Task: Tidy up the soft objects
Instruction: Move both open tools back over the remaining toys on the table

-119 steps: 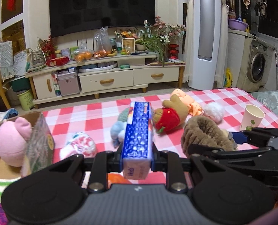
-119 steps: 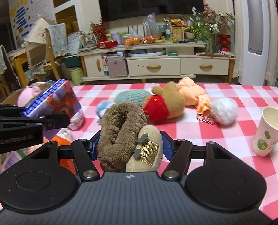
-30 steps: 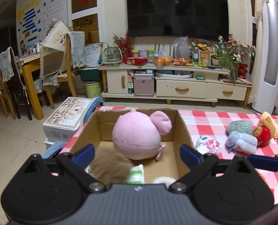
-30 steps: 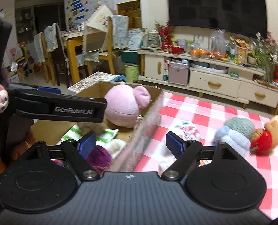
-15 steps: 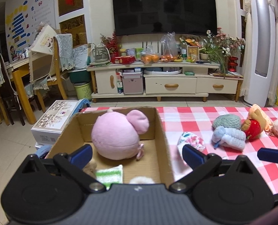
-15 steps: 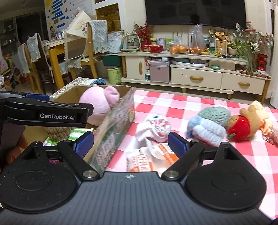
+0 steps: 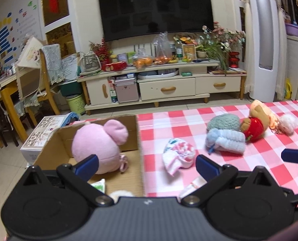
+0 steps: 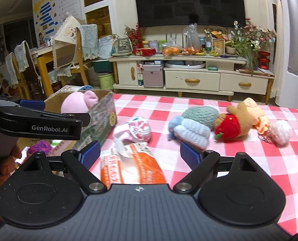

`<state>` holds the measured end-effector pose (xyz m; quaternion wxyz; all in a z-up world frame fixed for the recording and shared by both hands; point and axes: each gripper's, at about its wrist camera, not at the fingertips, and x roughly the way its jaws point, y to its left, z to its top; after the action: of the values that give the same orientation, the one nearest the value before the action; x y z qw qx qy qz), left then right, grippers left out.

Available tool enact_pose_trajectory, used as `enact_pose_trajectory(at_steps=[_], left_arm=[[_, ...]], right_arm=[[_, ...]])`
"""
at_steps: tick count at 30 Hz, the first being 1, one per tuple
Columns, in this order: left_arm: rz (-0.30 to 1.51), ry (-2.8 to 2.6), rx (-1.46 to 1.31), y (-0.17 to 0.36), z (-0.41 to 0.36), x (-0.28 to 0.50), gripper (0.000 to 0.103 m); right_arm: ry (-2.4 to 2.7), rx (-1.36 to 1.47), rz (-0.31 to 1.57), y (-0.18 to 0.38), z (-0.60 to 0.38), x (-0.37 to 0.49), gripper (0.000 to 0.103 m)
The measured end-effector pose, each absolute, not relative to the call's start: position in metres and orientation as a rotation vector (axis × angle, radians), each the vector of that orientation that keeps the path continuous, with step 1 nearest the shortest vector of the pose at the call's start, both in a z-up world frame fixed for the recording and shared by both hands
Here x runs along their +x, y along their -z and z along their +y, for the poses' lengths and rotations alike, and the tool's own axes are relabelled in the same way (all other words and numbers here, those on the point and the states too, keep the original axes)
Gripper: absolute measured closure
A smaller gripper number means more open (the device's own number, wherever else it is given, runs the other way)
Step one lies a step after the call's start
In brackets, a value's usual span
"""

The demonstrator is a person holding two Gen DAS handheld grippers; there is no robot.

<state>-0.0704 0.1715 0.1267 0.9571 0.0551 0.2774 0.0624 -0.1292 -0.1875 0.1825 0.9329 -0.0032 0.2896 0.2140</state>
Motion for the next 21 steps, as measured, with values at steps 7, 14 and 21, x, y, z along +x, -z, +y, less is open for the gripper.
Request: enact_pose_trajectory(at_steps=[7, 14, 21], left_arm=[[0.566, -0.093, 0.174, -0.121, 0.148, -0.071, 0.001], [0.581, -0.051, 0.221, -0.115, 0.124, -0.074, 0.001], [0.585, 0.004, 0.255, -0.111, 0.096, -0.083, 0.001]], right_arm=[[-0.393, 0.010, 0.597, -0.180, -0.191, -0.132, 0.000], [-0.346, 0.028, 0.611, -0.176, -0.194, -0.134, 0.000], [-0.306, 0.044, 0.623, -0.174, -0.196, -0.140, 0.000]])
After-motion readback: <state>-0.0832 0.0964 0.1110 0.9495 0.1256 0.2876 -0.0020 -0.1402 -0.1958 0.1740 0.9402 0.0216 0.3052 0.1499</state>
